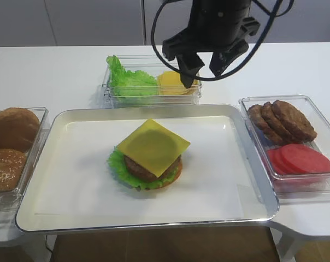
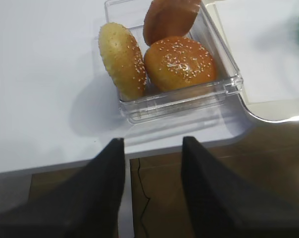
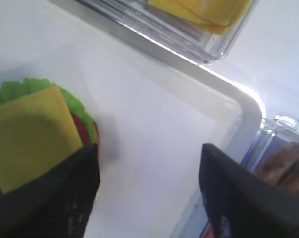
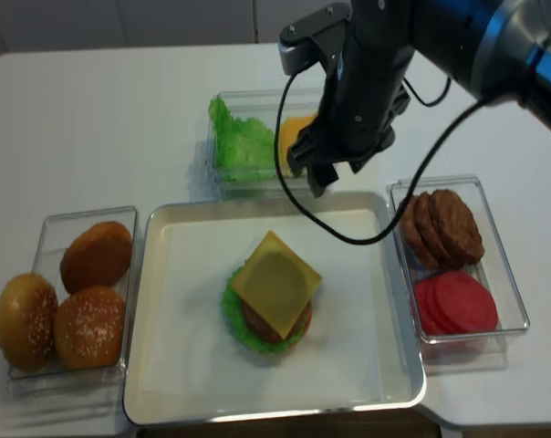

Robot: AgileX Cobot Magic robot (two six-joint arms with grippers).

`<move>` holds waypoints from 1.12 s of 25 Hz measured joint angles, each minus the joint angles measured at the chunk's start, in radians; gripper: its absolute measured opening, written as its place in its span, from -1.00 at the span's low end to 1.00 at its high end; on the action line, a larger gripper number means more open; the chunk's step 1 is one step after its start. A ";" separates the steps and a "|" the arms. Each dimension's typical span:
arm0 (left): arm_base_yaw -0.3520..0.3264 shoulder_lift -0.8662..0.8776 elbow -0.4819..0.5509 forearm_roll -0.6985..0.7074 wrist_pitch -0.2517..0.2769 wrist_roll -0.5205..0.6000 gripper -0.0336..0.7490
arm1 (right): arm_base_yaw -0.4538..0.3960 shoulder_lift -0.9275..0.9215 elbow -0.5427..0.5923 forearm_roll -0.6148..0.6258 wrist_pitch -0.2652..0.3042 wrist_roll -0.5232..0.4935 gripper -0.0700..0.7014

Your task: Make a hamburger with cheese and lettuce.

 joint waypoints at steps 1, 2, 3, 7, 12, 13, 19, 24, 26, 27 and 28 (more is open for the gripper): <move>0.000 0.000 0.000 0.000 0.000 0.000 -0.18 | 0.000 -0.011 0.000 -0.019 0.000 0.011 0.44; 0.000 0.000 0.000 0.000 0.000 0.000 -0.18 | 0.000 -0.024 0.000 -0.042 0.001 0.019 0.43; 0.000 0.000 0.000 0.000 0.000 0.000 -0.18 | 0.000 -0.038 0.000 -0.060 0.001 0.026 0.41; 0.000 0.000 0.000 0.000 0.000 0.000 -0.18 | 0.000 -0.121 0.000 -0.082 0.004 0.032 0.34; 0.000 0.000 0.000 0.000 0.000 0.000 -0.18 | 0.000 -0.262 0.021 -0.105 0.010 0.032 0.23; 0.000 0.000 0.000 0.000 0.000 0.000 -0.18 | 0.000 -0.291 0.036 -0.109 0.012 0.032 0.22; 0.000 0.000 0.000 0.000 0.000 0.000 -0.18 | 0.000 -0.520 0.160 -0.113 0.021 0.061 0.19; 0.000 0.000 0.000 0.000 0.000 0.000 -0.18 | 0.000 -0.697 0.306 -0.113 0.028 0.079 0.19; 0.000 0.000 0.000 0.000 0.000 0.000 -0.18 | 0.000 -0.770 0.362 -0.111 0.029 0.081 0.19; 0.000 0.000 0.000 0.000 0.000 0.000 -0.18 | 0.000 -0.805 0.394 -0.107 0.029 0.082 0.19; 0.000 0.000 0.000 0.000 0.000 0.000 -0.18 | 0.000 -0.835 0.425 -0.105 0.029 0.082 0.19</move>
